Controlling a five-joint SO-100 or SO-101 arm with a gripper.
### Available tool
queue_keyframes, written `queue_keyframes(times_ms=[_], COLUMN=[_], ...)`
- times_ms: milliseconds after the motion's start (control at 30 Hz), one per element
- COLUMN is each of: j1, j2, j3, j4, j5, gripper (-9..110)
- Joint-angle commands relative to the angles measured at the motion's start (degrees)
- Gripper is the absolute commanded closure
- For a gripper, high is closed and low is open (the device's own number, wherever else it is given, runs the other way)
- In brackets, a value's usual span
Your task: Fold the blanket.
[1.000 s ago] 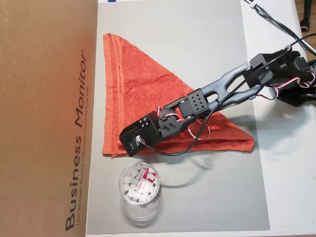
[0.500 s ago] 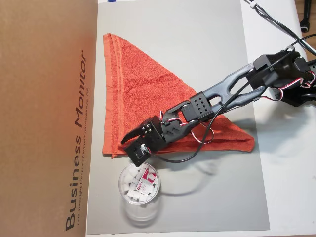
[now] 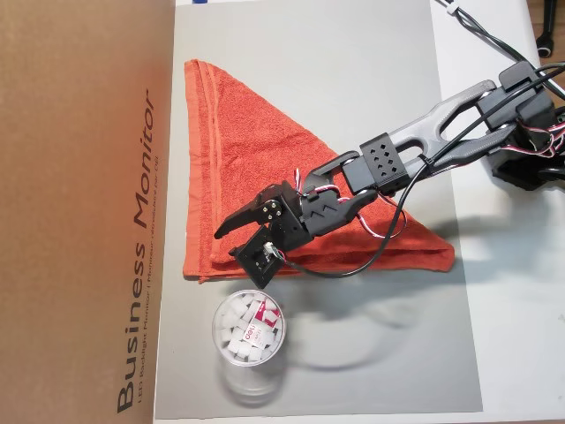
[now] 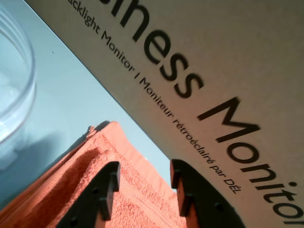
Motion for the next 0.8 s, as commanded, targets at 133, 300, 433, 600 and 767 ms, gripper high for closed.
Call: queue_keyframes(times_ms=[133,300,433,600,767], j1=[1.6,3.1,4.0,4.5,4.4], j2=[15.4,24.6,32.3,42.3,52.1], j3=[7.6,14.9,21.8,31.7,39.3], j4=[0.2,0.3,0.3,0.3,5.3], j5=[0.4,0.4,0.4,-0.1,-0.5], gripper=[91,91,83,73,73])
